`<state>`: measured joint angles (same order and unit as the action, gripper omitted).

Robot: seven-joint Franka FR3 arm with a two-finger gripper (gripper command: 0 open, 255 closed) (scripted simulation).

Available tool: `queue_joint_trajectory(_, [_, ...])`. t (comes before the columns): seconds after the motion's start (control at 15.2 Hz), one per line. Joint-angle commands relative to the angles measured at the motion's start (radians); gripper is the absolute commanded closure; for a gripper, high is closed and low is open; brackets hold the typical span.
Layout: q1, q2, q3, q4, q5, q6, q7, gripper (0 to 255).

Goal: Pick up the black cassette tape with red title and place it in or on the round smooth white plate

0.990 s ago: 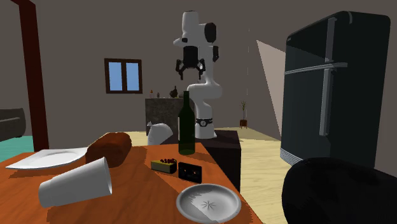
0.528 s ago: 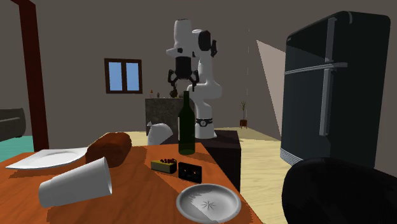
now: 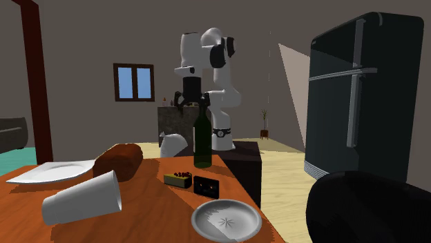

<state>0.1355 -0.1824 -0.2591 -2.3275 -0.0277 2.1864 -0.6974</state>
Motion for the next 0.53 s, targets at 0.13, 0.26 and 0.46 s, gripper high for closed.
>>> queue_joint_trajectory(0.13, [0.021, 0.167, -0.017, 0.077, 0.051, 0.080, -0.174, 0])
queue_joint_trajectory(0.26, [0.024, 0.247, -0.013, 0.121, 0.080, 0.110, -0.256, 0])
queue_joint_trajectory(0.46, [0.020, 0.366, 0.005, 0.195, 0.119, 0.146, -0.372, 0])
